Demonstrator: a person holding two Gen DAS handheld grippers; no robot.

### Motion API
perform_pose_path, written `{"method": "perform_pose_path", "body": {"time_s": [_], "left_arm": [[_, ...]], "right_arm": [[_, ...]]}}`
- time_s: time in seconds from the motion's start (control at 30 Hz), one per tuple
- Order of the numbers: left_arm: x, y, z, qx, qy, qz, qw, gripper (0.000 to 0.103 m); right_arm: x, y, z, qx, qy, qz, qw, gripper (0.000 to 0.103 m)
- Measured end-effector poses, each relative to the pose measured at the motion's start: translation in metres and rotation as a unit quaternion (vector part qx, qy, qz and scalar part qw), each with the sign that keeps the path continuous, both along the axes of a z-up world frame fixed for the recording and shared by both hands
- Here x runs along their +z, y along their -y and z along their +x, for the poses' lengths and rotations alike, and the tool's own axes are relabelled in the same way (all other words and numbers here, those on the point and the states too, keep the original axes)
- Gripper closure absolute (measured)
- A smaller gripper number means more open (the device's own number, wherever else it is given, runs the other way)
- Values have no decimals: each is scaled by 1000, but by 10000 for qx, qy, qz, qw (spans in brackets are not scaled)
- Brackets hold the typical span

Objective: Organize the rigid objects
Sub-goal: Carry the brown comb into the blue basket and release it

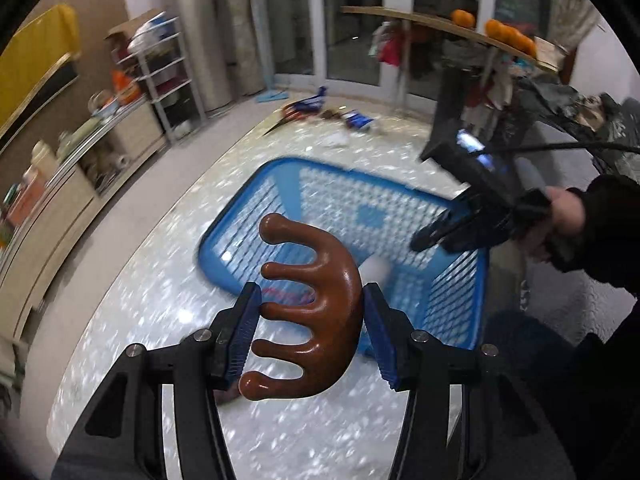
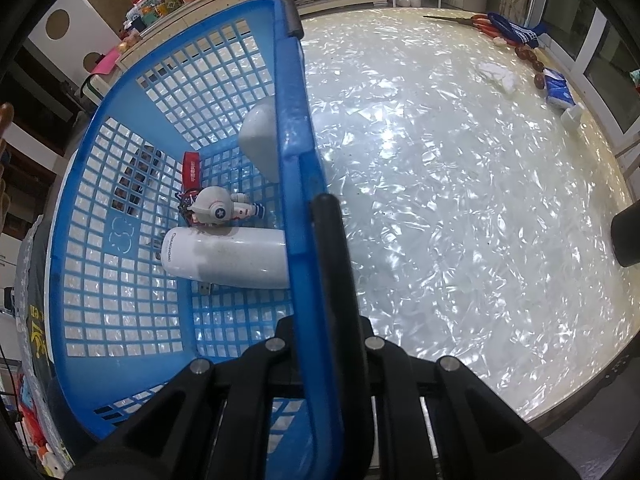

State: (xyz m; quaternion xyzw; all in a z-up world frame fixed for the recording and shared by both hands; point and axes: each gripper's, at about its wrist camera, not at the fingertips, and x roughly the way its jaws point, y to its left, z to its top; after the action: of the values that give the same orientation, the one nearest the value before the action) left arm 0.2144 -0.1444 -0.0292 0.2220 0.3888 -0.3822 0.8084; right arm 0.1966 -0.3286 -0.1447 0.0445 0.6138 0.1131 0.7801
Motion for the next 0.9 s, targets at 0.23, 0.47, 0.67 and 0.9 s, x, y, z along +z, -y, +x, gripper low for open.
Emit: {"method": "perform_pose_path", "body": {"time_s": [0.23, 0.47, 0.67, 0.9], "left_arm": [[-21, 46, 1, -392, -150, 56, 9991, 47], [-50, 69, 15, -406, -270, 222, 9986, 47], [-80, 81, 32, -388, -508, 534, 9965, 47], [-102, 87, 35, -315, -548, 883, 9941, 47]], "right_arm": [[0, 1, -1, -11, 21, 30, 10000, 94], [1, 0, -1, -9, 24, 33, 10000, 94], [2, 3, -1, -25, 26, 67, 10000, 94], [3, 3, 0, -9, 38, 73, 10000, 94]]}}
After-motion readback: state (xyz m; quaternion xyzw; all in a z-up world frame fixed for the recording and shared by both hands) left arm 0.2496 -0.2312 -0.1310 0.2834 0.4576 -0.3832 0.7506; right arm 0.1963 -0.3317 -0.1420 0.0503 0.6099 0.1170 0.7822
